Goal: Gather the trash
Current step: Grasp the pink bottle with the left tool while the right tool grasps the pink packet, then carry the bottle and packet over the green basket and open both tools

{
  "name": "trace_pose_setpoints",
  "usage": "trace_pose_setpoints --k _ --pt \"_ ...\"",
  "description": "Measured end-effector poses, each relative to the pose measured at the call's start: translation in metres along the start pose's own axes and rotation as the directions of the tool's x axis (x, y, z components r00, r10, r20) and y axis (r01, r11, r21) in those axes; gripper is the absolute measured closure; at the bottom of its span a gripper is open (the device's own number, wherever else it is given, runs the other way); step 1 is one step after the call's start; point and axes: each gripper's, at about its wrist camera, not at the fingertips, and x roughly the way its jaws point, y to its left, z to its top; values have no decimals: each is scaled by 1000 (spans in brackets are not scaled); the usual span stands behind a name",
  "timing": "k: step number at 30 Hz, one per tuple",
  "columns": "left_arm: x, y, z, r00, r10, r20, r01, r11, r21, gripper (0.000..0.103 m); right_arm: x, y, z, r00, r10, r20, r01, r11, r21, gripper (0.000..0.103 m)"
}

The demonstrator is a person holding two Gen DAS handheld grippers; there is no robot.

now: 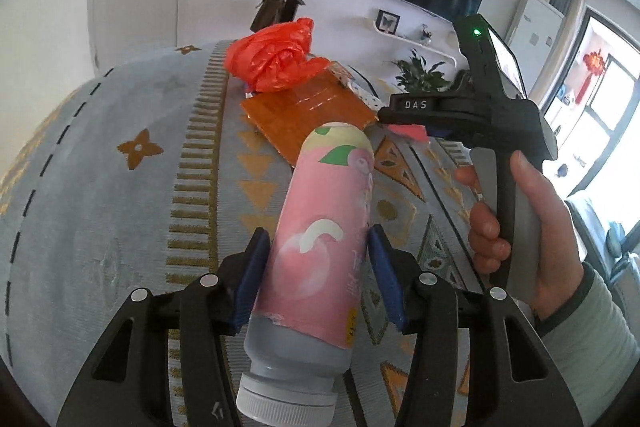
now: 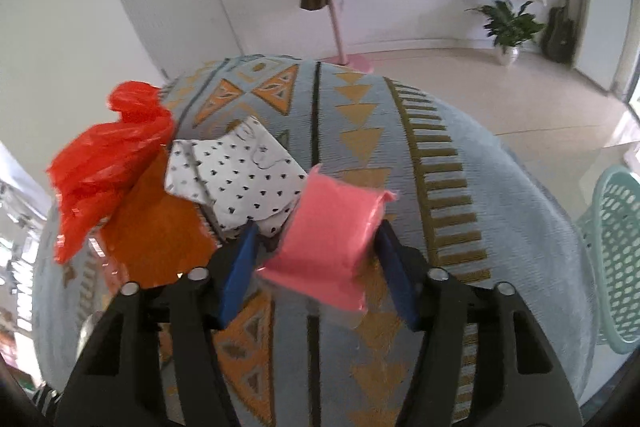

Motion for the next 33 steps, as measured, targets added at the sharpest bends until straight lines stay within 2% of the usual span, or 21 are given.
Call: trace_pose_setpoints --k 1,3,8,9,12,14,16,17,21,25,29,33 --pt "3 0 0 1000 -3 -18 3 1000 -1 52 1 0 1 1000 -10 2 10 1000 -2 59" --pt "7 0 -2 999 14 -47 -13 1000 8 49 0 -1 -1 999 -33 7 33 999 -5 63" --pt "17 -8 4 996 60 -72 -57 998 35 52 -14 -10 -7 999 11 41 -11 1000 8 66" --pt "17 -8 4 996 51 -69 -50 999 23 56 -20 -13 -10 998 29 56 -30 1000 8 67" --pt "12 -8 6 999 4 -45 -4 1000 -21 57 -41 -21 -19 995 37 97 -37 999 -5 67" --pt "2 -13 10 998 -65 -4 65 997 -41 57 -60 -30 -25 991 38 127 -38 999 -7 67" --pt "-9 -22 14 983 -181 24 183 981 -58 57 -82 -41 -29 985 24 173 -23 1000 -7 67" --pt "-16 -31 20 967 -251 45 253 966 -56 57 -92 -46 -30 981 12 196 -11 1000 -7 67" --pt "-23 -72 46 949 -308 65 308 951 8 57 -134 -81 -28 957 -30 289 25 999 21 67" --pt "-13 -122 73 929 -365 68 360 930 75 57 -170 -124 -27 929 -80 362 51 995 89 67" --pt "9 -182 91 909 -415 45 405 903 140 57 -187 -166 -27 908 -161 386 116 984 137 67" --pt "49 -236 106 883 -469 -17 465 870 163 57 -188 -212 -30 902 -226 367 156 965 211 67"
